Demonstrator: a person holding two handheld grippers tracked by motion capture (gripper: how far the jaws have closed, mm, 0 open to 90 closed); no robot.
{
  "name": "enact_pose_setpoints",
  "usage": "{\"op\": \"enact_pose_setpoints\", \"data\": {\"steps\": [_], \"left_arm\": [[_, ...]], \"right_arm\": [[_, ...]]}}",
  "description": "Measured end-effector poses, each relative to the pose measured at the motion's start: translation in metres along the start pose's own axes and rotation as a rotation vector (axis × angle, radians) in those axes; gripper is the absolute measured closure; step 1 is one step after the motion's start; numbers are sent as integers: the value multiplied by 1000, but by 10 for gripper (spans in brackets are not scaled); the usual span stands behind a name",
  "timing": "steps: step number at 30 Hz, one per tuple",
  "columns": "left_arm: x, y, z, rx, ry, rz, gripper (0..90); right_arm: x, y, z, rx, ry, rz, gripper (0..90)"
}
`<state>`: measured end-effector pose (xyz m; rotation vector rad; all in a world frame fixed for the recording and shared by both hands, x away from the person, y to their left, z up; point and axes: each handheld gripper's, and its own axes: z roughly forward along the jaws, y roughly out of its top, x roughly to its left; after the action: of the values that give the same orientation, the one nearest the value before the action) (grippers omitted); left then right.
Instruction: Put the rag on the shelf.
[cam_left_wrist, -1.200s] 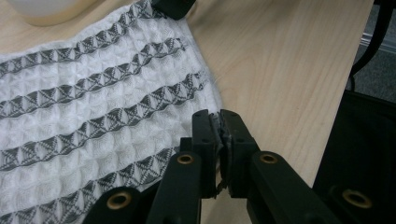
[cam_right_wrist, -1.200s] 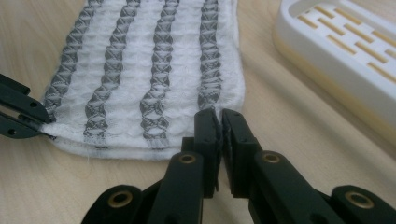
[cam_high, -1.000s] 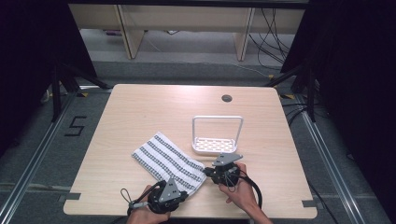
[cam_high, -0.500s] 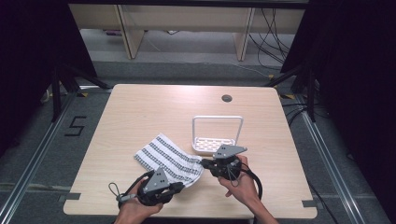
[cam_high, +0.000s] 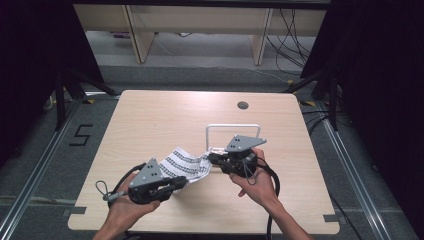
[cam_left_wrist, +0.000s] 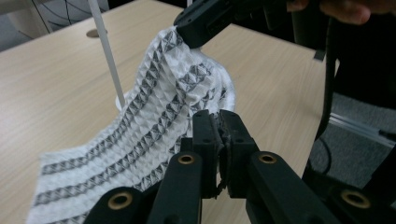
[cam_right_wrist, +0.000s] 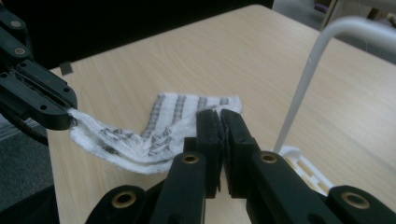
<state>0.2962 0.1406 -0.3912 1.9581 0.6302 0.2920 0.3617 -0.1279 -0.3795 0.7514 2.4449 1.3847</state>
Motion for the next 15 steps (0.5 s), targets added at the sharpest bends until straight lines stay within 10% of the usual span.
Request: {"op": "enact_pose_setpoints", "data": {"steps": [15], "left_arm": [[-7,64,-32,-102,-14,64,856]], "right_arm": [[14,46,-61,-119,-13,-78,872]]}}
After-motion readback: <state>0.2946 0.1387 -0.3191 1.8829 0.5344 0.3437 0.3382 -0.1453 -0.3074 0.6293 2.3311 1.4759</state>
